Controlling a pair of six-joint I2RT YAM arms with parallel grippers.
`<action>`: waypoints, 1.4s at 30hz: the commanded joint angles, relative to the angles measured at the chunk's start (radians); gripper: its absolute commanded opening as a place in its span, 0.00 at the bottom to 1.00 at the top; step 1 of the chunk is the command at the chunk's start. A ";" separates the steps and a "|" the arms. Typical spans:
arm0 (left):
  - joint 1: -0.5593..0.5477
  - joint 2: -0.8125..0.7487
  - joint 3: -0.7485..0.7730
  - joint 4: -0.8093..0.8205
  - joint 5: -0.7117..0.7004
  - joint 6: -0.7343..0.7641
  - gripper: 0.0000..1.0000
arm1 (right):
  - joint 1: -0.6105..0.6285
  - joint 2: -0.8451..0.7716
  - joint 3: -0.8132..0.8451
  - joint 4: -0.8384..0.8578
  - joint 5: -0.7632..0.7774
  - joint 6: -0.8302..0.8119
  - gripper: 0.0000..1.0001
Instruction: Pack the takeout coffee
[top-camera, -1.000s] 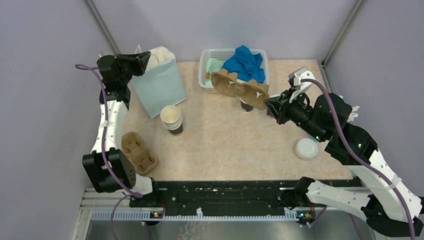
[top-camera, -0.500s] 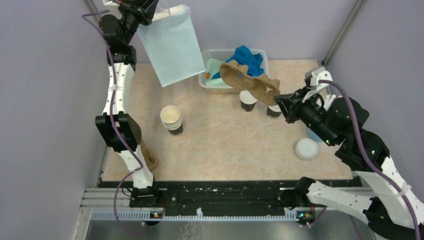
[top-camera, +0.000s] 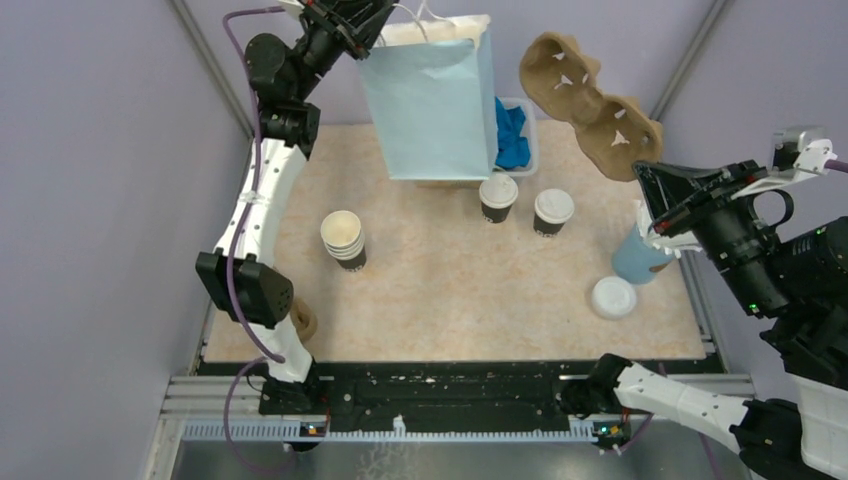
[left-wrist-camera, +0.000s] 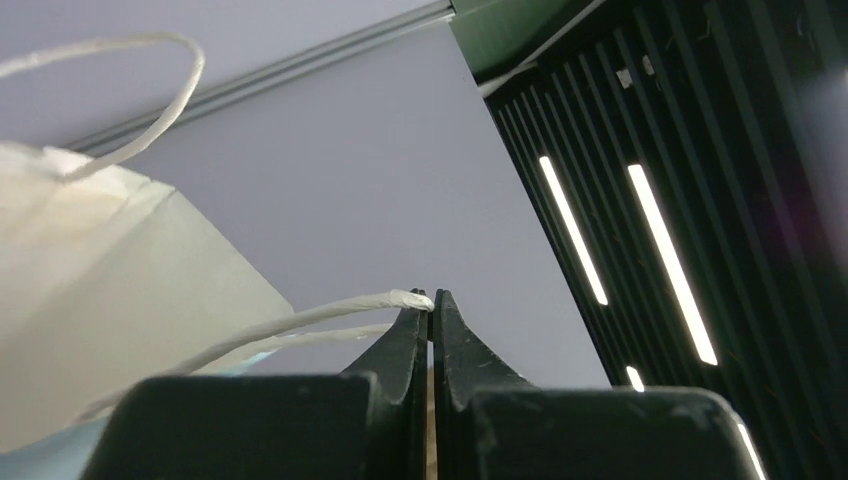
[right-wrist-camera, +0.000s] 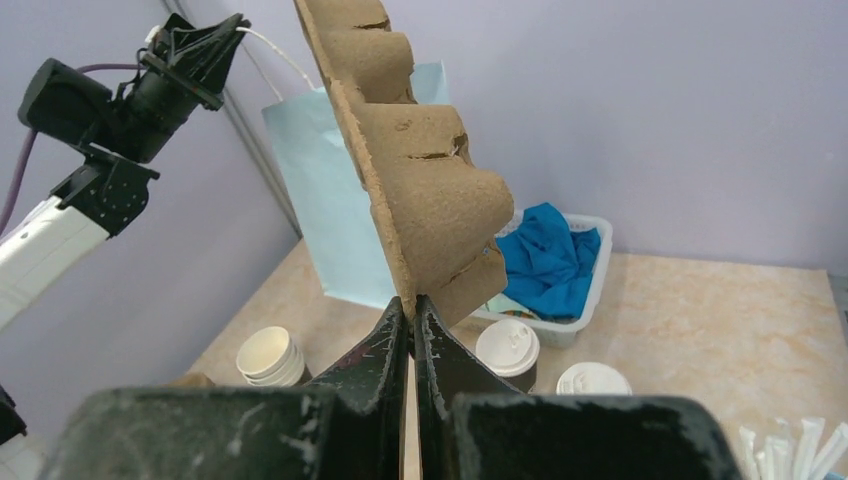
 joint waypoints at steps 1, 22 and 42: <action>-0.044 -0.120 -0.072 0.021 -0.003 0.023 0.00 | -0.008 -0.006 0.034 -0.071 0.023 0.100 0.00; -0.202 -0.266 -0.502 0.115 -0.030 0.030 0.00 | -0.008 -0.042 0.106 -0.321 -0.035 0.442 0.00; -0.261 -0.255 -0.376 -0.005 -0.036 0.157 0.00 | -0.007 -0.045 0.062 -0.305 -0.073 0.448 0.00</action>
